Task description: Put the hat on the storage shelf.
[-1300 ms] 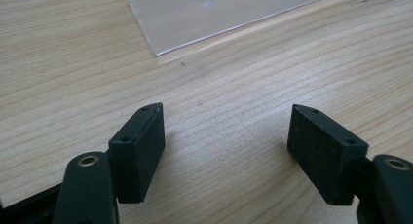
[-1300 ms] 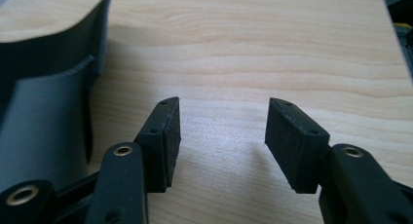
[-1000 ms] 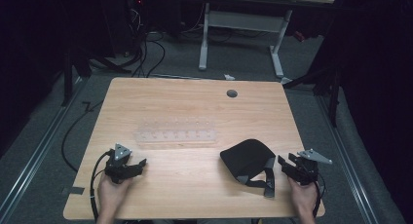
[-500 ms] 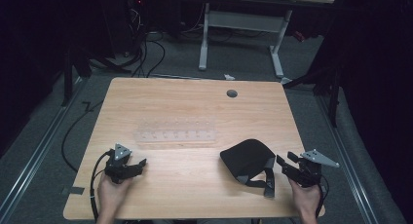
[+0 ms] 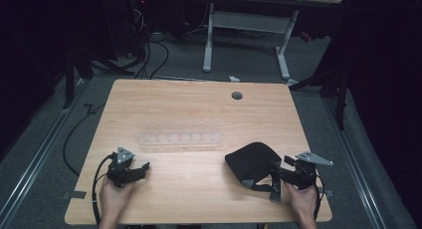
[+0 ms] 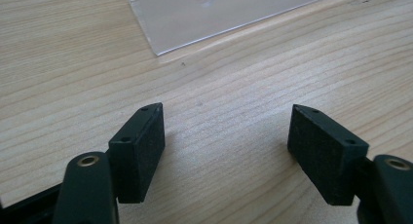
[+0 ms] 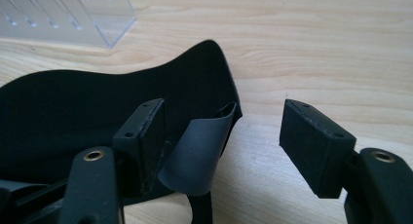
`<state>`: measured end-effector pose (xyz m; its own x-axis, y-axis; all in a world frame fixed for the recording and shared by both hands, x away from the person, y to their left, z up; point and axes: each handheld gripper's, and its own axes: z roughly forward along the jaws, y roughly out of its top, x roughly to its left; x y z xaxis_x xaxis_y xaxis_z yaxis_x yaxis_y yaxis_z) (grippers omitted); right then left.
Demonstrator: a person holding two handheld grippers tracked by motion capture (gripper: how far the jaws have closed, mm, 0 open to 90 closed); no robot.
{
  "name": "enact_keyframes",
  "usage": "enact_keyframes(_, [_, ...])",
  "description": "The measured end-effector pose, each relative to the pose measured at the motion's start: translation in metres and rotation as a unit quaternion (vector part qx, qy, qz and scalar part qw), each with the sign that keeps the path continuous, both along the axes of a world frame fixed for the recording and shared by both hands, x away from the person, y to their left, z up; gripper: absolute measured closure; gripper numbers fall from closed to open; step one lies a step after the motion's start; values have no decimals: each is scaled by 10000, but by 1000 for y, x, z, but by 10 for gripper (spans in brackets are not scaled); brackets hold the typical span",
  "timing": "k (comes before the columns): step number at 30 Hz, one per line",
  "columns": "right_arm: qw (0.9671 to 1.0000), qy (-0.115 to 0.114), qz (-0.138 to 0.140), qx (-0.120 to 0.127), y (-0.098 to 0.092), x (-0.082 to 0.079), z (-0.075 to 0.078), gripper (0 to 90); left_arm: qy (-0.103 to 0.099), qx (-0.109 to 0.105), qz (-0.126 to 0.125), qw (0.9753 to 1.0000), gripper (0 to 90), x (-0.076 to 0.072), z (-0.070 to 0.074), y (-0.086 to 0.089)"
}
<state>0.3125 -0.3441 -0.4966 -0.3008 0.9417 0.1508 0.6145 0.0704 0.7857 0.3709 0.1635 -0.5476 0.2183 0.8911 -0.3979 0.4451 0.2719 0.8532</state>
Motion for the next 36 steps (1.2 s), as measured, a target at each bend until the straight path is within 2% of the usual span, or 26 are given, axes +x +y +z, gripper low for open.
enact_keyframes(2, [9999, 121, 61, 28, 3, 5, -3, 335, 1, 0, 7, 10000, 299, 0, 0, 0])
enact_keyframes(6, [9998, 134, 112, 46, 5, 8, -6, 334, 0, -1, 9, 10000, 299, 0, 0, 0])
enact_keyframes(9, [9995, 211, 115, 202, 8, 11, -12, 335, -2, -4, 17, 10000, 299, 0, 0, 0])
enact_keyframes(12, [9991, 279, 186, 250, 10, 15, -16, 333, -2, -7, 18, 10000, 299, 0, 0, 0])
enact_keyframes(17, [9984, 414, 280, 245, 13, 19, -21, 339, 0, -3, 10, 10000, 296, 0, 0, 0])
enact_keyframes(20, [9983, 431, 284, 280, 13, 19, -24, 377, -1, -4, 8, 10000, 295, 0, 0, 0])
enact_keyframes(24, [9980, 305, 396, 378, 14, 19, -26, 468, -3, -3, 23, 10000, 296, 0, 0, -1])
enact_keyframes(28, [9975, 313, 572, 284, 16, 18, -27, 566, -2, -5, 32, 10000, 295, 0, 0, -1])
enact_keyframes(30, [9970, 317, 616, 345, 14, 18, -27, 597, -2, -9, 32, 10000, 296, 0, 0, -1])
enact_keyframes(31, [9957, 314, 699, 517, 12, 17, -27, 655, -2, -8, 31, 10000, 295, 0, 0, -1])
enact_keyframes(36, [9937, 334, 863, 639, 11, 15, -30, 728, -2, -3, 28, 10000, 294, 0, 0, -1])
